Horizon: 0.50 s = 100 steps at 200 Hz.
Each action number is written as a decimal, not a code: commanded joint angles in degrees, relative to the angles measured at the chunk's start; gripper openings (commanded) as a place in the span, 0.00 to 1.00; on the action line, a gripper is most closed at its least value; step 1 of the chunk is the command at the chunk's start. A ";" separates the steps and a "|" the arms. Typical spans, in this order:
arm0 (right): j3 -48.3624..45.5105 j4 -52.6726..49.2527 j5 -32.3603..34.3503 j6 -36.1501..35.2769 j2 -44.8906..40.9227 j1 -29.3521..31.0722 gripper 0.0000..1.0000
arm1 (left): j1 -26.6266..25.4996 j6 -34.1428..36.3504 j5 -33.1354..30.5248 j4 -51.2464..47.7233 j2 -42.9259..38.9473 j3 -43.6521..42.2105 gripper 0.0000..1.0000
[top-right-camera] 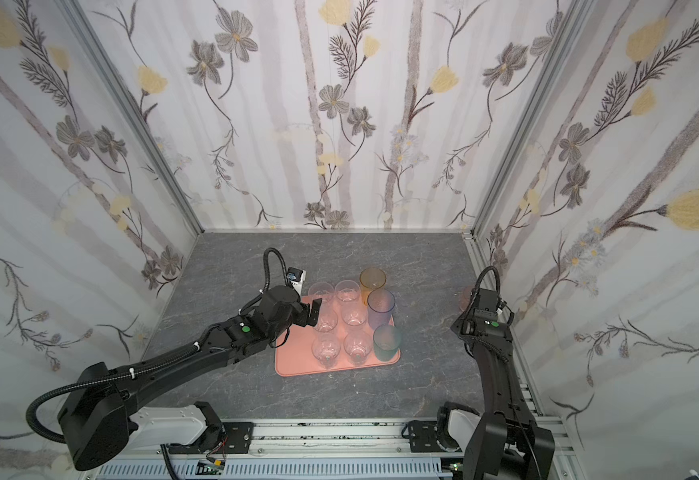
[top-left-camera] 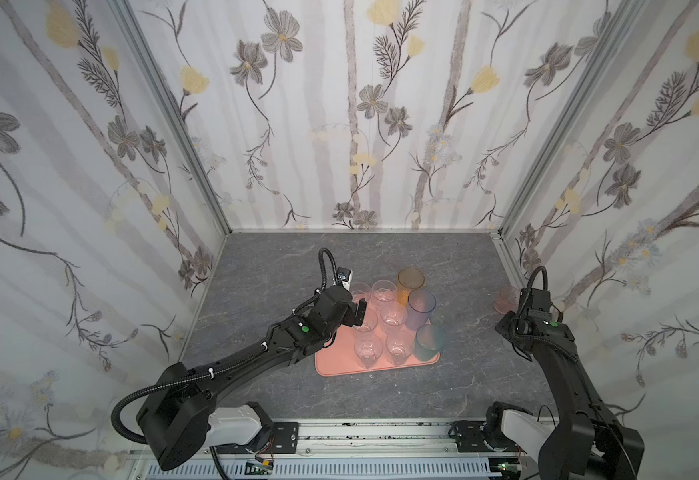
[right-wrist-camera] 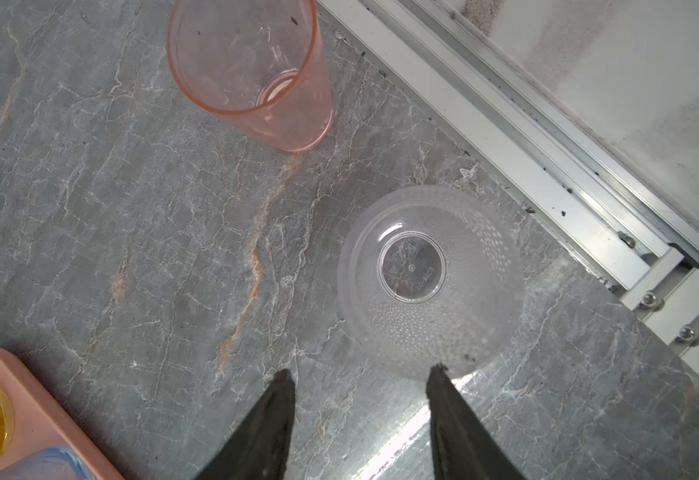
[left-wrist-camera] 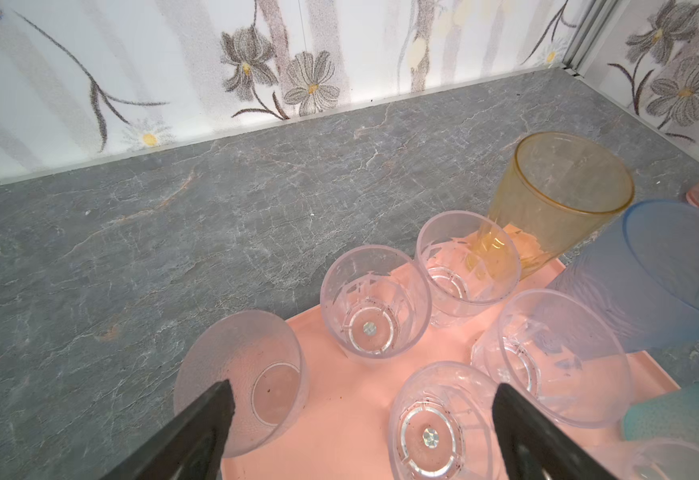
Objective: Place the glasses into the tray
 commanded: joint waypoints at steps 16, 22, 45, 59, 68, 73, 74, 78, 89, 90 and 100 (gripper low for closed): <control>-0.71 5.74 -2.38 -1.05 2.75 -0.27 0.51 | 0.31 0.46 -0.17 1.98 0.38 0.17 1.00; -1.18 6.08 -2.88 -1.02 2.88 -0.26 0.50 | 0.36 0.45 -0.12 1.98 0.40 0.21 1.00; -2.80 7.33 -4.44 -0.54 3.22 -0.27 0.48 | 0.36 0.09 0.14 1.98 0.61 0.14 1.00; -3.33 7.63 -4.99 -0.60 3.57 -0.26 0.46 | 0.44 -0.09 0.18 1.98 0.62 0.04 1.00; -3.60 7.67 -5.30 -0.80 3.68 -0.28 0.44 | 0.44 -0.15 0.18 1.98 0.47 -0.09 1.00; -3.72 7.70 -5.49 -0.82 3.80 -0.30 0.43 | 0.44 -0.18 0.15 1.98 0.53 -0.13 1.00; -3.69 7.70 -5.52 -0.89 3.79 -0.32 0.43 | 0.45 -0.18 0.16 1.98 0.50 -0.13 1.00; -3.78 7.77 -5.68 -0.88 3.79 -0.31 0.42 | 0.45 -0.23 0.11 1.98 0.38 -0.24 1.00; -3.97 7.79 -5.83 -1.09 3.73 -0.23 0.39 | 0.45 -0.16 0.00 1.98 0.38 -0.33 1.00; -3.95 7.79 -5.87 -1.06 3.71 -0.24 0.39 | 0.45 -0.17 0.00 1.98 0.33 -0.32 1.00; -4.06 7.79 -6.14 -1.18 3.73 -0.22 0.36 | 0.45 -0.15 -0.11 1.98 0.25 -0.31 1.00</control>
